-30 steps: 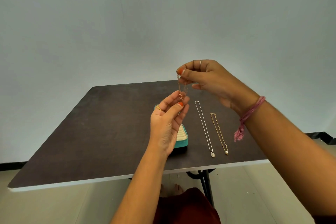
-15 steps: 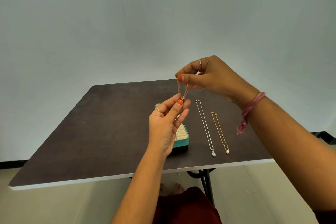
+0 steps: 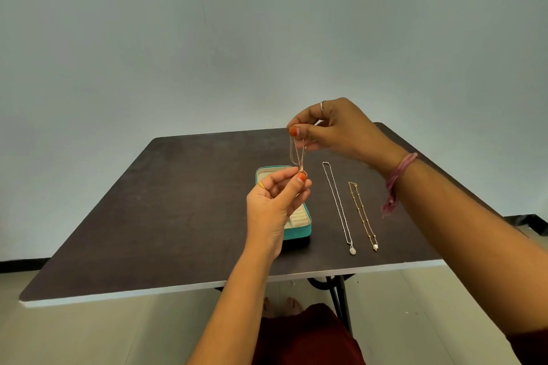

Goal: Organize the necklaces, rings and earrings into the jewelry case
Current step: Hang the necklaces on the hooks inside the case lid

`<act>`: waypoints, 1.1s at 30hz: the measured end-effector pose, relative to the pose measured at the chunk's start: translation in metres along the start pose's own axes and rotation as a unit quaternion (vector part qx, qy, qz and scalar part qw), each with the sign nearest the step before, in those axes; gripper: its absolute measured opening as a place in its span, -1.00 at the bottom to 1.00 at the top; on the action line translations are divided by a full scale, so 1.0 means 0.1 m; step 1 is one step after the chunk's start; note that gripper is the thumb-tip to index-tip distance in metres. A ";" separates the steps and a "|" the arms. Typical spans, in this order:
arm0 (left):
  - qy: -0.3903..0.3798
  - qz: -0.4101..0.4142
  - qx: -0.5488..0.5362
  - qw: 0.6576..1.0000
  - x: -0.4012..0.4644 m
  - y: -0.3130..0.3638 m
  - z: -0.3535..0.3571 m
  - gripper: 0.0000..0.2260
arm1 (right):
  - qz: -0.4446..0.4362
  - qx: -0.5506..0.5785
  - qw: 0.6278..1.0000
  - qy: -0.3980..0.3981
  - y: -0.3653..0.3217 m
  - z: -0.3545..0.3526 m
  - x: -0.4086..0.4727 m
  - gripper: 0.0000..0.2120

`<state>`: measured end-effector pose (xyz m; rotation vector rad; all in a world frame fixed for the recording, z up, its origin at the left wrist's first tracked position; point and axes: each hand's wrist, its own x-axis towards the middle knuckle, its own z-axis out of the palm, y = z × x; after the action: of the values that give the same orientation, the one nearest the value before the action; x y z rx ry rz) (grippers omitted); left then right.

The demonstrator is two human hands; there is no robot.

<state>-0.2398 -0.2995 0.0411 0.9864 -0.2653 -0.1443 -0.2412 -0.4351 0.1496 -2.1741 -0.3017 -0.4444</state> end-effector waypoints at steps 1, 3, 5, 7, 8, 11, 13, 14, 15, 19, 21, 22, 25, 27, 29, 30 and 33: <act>0.005 0.002 0.006 1.000 0.01 0.00 -0.01 -0.82 | -0.006 -0.011 1.000 0.003 0.00 0.01 0.01 -0.94; 0.014 0.004 0.016 1.000 0.02 0.00 -0.01 -0.84 | -0.016 -0.026 1.000 0.007 0.01 0.03 0.03 -0.94; 0.019 0.000 0.012 1.000 0.04 0.00 0.00 -0.84 | -0.027 -0.035 0.999 0.008 0.03 0.06 0.04 -0.95; 0.023 -0.007 -0.003 1.000 0.07 0.01 0.00 -0.79 | -0.039 -0.040 0.998 0.008 0.04 0.08 0.06 -0.95; 0.020 -0.007 -0.006 1.000 0.09 0.02 0.00 -0.76 | -0.043 -0.040 0.998 0.007 0.05 0.09 0.07 -0.95; 0.004 0.001 0.029 1.000 0.15 0.05 -0.05 -0.70 | -0.047 -0.029 0.998 0.005 0.05 0.09 0.11 -0.92; -0.009 0.002 0.067 0.998 0.19 0.07 -0.11 -0.67 | -0.047 -0.018 0.999 -0.001 0.05 0.09 0.14 -0.92; -0.015 0.000 0.083 0.996 0.22 0.07 -0.14 -0.67 | -0.046 -0.015 0.999 -0.005 0.05 0.09 0.15 -0.93; -0.019 -0.003 0.099 0.995 0.24 0.08 -0.18 -0.66 | -0.045 -0.016 0.999 -0.010 0.06 0.10 0.17 -0.93; 0.031 0.008 0.158 0.987 0.37 0.09 -0.39 -0.71 | -0.049 -0.051 0.997 -0.021 0.10 0.14 0.21 -0.92; 0.084 0.015 0.191 0.978 0.46 0.06 -0.55 -0.74 | -0.051 -0.057 0.997 -0.022 0.13 0.17 0.22 -0.91; 0.108 0.015 0.215 0.971 0.51 0.03 -0.64 -0.75 | -0.050 -0.060 0.997 -0.021 0.14 0.19 0.22 -0.90; 0.159 -0.021 0.303 0.939 0.65 -0.15 -0.92 -0.78 | -0.048 -0.074 0.996 -0.019 0.22 0.25 0.25 -0.90; 0.165 -0.057 0.362 0.916 0.69 -0.28 -1.05 -0.79 | -0.043 -0.080 0.996 -0.018 0.27 0.30 0.27 -0.91; 0.147 -0.058 0.432 0.888 0.68 -0.39 -1.12 -0.74 | -0.036 -0.094 0.995 -0.017 0.33 0.35 0.30 -0.89; 0.135 -0.046 0.460 0.876 0.68 -0.42 -1.12 -0.72 | -0.034 -0.103 0.994 -0.017 0.36 0.37 0.31 -0.88; 0.109 -0.040 0.481 0.869 0.73 -0.47 -1.09 -0.63 | -0.031 -0.132 0.991 -0.021 0.46 0.46 0.35 -0.84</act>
<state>-0.1386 -0.2547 -0.0440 1.9982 -0.0710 0.0416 -0.1832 -0.4237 0.1058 -2.4398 -0.3499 -0.4967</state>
